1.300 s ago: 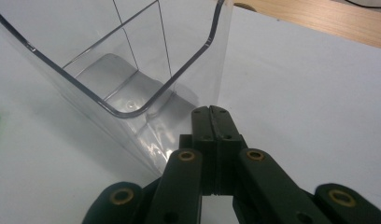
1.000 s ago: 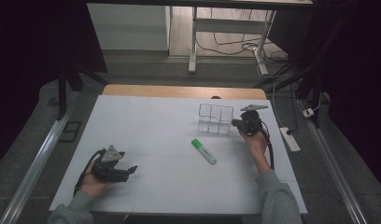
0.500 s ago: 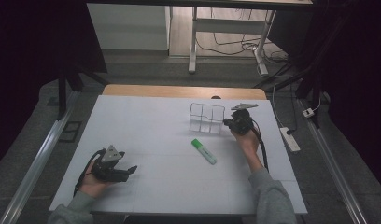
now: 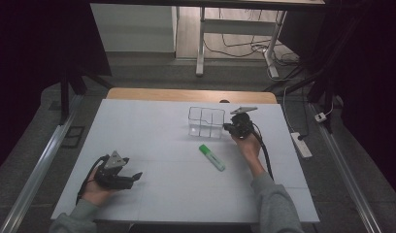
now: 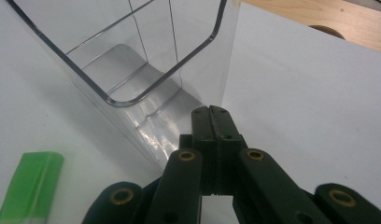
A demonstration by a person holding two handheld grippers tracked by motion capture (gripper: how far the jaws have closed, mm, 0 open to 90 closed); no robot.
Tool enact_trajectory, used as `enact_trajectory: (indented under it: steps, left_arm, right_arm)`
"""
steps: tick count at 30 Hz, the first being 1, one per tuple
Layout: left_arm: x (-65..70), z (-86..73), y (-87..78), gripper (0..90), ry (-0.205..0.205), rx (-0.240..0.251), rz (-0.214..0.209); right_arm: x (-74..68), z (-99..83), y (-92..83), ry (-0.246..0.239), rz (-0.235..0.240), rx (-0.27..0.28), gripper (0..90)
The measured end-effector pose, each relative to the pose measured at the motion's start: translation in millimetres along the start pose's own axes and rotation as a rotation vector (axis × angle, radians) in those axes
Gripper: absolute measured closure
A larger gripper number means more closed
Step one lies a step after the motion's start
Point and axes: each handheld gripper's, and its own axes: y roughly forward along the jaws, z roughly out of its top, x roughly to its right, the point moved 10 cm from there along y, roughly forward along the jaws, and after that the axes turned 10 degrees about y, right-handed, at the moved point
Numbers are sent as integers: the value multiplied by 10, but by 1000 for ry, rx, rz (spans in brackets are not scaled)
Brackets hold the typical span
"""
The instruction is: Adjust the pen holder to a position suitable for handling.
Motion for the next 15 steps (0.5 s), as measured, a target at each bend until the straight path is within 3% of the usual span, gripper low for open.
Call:
enact_trajectory:
  steps: [15]
  left_arm:
    - [0,0,-5,238,1,0,2]
  right_arm:
    - [-178,68,129,-6,28,3,892]
